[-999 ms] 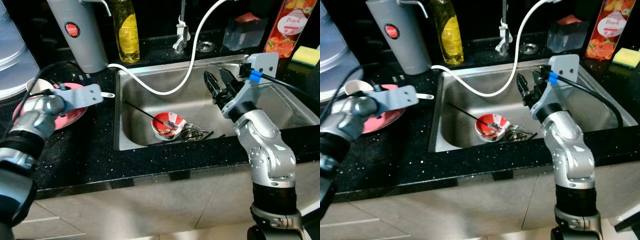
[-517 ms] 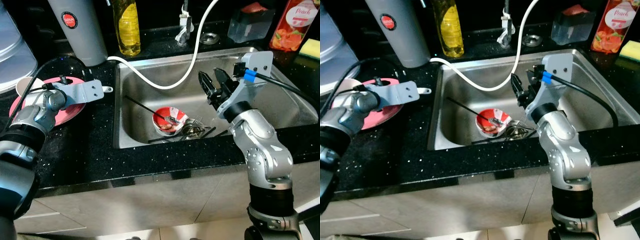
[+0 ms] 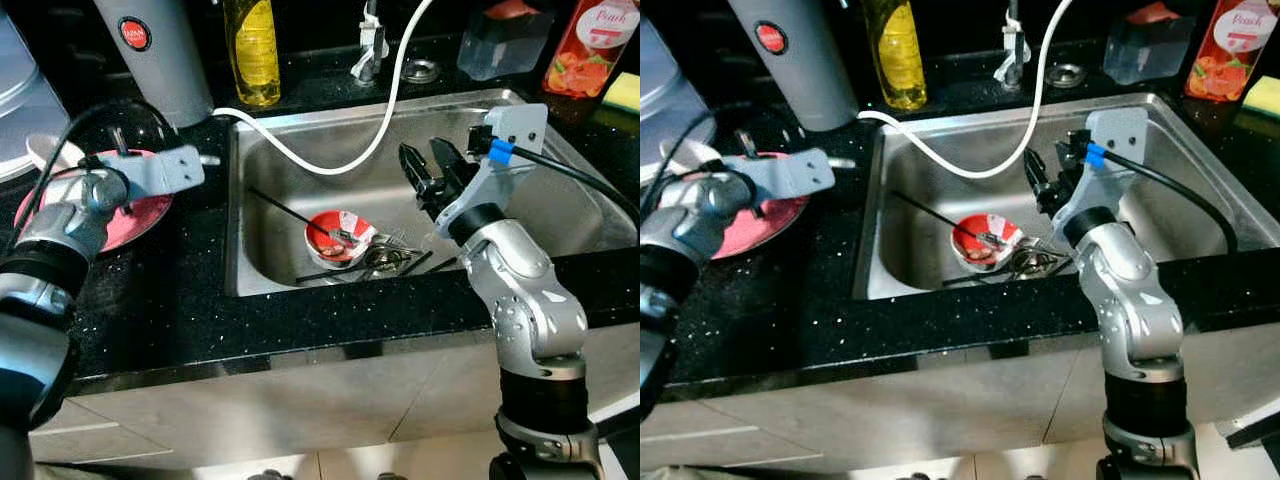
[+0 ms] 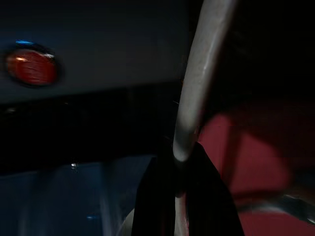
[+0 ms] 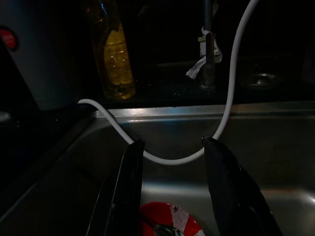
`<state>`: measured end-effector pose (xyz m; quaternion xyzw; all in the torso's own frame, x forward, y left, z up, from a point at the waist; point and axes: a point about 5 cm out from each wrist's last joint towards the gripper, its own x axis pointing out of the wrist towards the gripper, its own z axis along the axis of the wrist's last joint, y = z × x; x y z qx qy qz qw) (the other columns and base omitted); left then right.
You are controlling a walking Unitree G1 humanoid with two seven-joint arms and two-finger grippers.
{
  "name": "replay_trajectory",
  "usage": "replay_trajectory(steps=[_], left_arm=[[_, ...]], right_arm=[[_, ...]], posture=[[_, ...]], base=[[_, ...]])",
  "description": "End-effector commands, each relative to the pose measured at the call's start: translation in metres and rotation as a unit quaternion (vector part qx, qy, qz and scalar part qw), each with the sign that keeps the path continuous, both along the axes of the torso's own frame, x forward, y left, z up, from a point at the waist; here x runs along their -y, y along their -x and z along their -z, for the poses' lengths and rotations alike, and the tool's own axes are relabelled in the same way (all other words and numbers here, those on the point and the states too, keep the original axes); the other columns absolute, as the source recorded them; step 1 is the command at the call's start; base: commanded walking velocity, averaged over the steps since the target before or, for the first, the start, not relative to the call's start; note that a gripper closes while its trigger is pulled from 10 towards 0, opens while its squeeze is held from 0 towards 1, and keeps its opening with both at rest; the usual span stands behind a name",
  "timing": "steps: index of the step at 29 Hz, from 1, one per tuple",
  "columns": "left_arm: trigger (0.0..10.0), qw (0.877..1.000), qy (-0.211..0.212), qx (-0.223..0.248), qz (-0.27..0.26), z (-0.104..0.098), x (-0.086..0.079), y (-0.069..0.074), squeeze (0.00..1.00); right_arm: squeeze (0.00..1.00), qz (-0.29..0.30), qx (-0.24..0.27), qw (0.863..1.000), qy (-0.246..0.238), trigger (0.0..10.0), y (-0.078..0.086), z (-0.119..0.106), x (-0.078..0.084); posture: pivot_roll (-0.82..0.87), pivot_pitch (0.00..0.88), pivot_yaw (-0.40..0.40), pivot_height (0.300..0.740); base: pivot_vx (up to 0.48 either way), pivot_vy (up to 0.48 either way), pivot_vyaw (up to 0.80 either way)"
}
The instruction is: Kitchen organization
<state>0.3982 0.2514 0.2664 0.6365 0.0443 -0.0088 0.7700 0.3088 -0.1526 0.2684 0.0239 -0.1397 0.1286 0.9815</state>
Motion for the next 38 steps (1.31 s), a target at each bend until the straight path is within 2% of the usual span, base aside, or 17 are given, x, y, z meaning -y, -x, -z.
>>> replay_trajectory(steps=[1, 2, 6, 10, 12, 15, 17, 21, 24, 25, 26, 27, 30, 31, 32, 33, 38], left_arm=[[0.0, 1.0, 0.009, 0.029, 0.006, -0.011, 0.002, 0.0, 0.0], [10.0, 0.998, 0.013, 0.057, 0.025, -0.02, 0.009, 0.0, 0.0], [10.0, 0.983, 0.06, 0.135, 0.113, -0.05, 0.045, 0.002, 0.0], [10.0, 0.942, 0.198, 0.096, 0.253, -0.051, 0.105, 0.012, 0.0], [10.0, 0.933, 0.214, 0.087, 0.276, -0.049, 0.115, 0.015, 0.0], [10.0, 0.889, 0.303, 0.043, 0.341, -0.045, 0.147, 0.024, 0.0], [10.0, 0.865, 0.36, 0.0, 0.35, -0.038, 0.158, 0.023, 0.0], [10.0, 0.858, 0.42, -0.062, 0.289, -0.018, 0.159, 0.012, 0.0], [10.0, 0.831, 0.47, -0.092, 0.282, -0.011, 0.163, 0.012, 0.0], [10.0, 0.811, 0.498, -0.106, 0.288, -0.01, 0.165, 0.014, 0.81], [10.0, 0.796, 0.517, -0.116, 0.293, -0.01, 0.166, 0.016, 1.0], [10.0, 0.796, 0.517, -0.116, 0.293, -0.01, 0.166, 0.016, 1.0], [10.0, 0.748, 0.583, -0.084, 0.305, -0.028, 0.157, 0.02, 1.0], [10.0, 0.72, 0.61, -0.061, 0.326, -0.042, 0.154, 0.024, 0.25], [10.0, 0.72, 0.61, -0.061, 0.326, -0.042, 0.154, 0.024, 0.25], [10.0, 0.671, 0.654, -0.036, 0.348, -0.061, 0.146, 0.03, 0.0], [10.0, 0.657, 0.685, 0.026, 0.316, -0.074, 0.123, 0.026, 0.0]], right_arm=[[0.0, -0.001, 0.004, 1.0, -0.002, 10.0, -0.001, -0.001, -0.001], [0.0, -0.001, 0.005, 1.0, -0.002, 10.0, -0.001, -0.001, -0.001], [0.0, 0.002, 0.009, 1.0, -0.001, 10.0, -0.002, -0.003, 0.002], [0.0, 0.009, 0.015, 1.0, 0.001, 10.0, -0.002, -0.006, 0.005], [0.0, 0.011, 0.016, 1.0, 0.001, 10.0, -0.002, -0.006, 0.006], [0.0, 0.014, 0.019, 1.0, 0.001, 10.0, -0.002, -0.007, 0.007], [0.0, 0.015, 0.021, 1.0, 0.001, 10.0, -0.002, -0.008, 0.007], [0.0, 0.016, 0.025, 1.0, 0.001, 10.0, -0.002, -0.009, 0.007], [0.0, 0.018, 0.025, 1.0, 0.001, 10.0, -0.001, -0.009, 0.008], [0.0, 0.019, 0.025, 0.999, 0.001, 10.0, -0.001, -0.009, 0.009], [0.0, 0.02, 0.025, 0.999, 0.001, 10.0, -0.001, -0.008, 0.01], [0.0, 0.02, 0.025, 0.999, 0.001, 10.0, -0.001, -0.008, 0.01], [0.0, 0.021, 0.025, 0.999, 0.001, 10.0, -0.001, -0.007, 0.01], [0.0, 0.021, 0.025, 0.999, 0.001, 10.0, -0.001, -0.007, 0.01], [0.0, 0.021, 0.025, 0.999, 0.001, 10.0, -0.001, -0.007, 0.01], [0.0, 0.02, 0.026, 0.999, 0.0, 10.0, -0.002, -0.008, 0.009], [0.0, 0.018, 0.026, 0.999, -0.001, 10.0, -0.002, -0.008, 0.008]], posture=[[0.05, 0.106, 0.092, 0.74], [0.05, 0.098, 0.091, 0.74], [0.04, 0.084, 0.09, 0.74], [0.03, 0.065, 0.093, 0.74], [0.03, 0.065, 0.093, 0.74], [0.02, 0.051, 0.095, 0.74], [0.01, 0.045, 0.099, 0.74], [0.0, 0.038, 0.104, 0.74], [0.0, 0.034, 0.106, 0.74], [-0.01, 0.028, 0.108, 0.74], [-0.01, 0.028, 0.108, 0.74], [-0.01, 0.028, 0.108, 0.74], [0.0, 0.026, 0.108, 0.74], [0.0, 0.026, 0.108, 0.74], [0.0, 0.026, 0.108, 0.74], [0.0, 0.025, 0.106, 0.74], [0.01, 0.026, 0.105, 0.74]], base=[[0.0, 0.0, 0.0], [0.0, 0.0, 0.0], [0.0, 0.0, 0.0], [0.0, 0.0, 0.0], [0.0, 0.0, 0.0], [0.0, 0.0, 0.0], [0.0, 0.0, 0.0], [0.0, 0.0, 0.0], [0.0, 0.0, 0.0], [0.0, 0.0, 0.0], [0.0, 0.0, 0.0], [0.0, 0.0, 0.0], [0.0, 0.0, 0.0], [0.0, 0.0, 0.0], [0.0, 0.0, 0.0], [0.0, 0.0, 0.0], [0.0, 0.0, 0.0]])
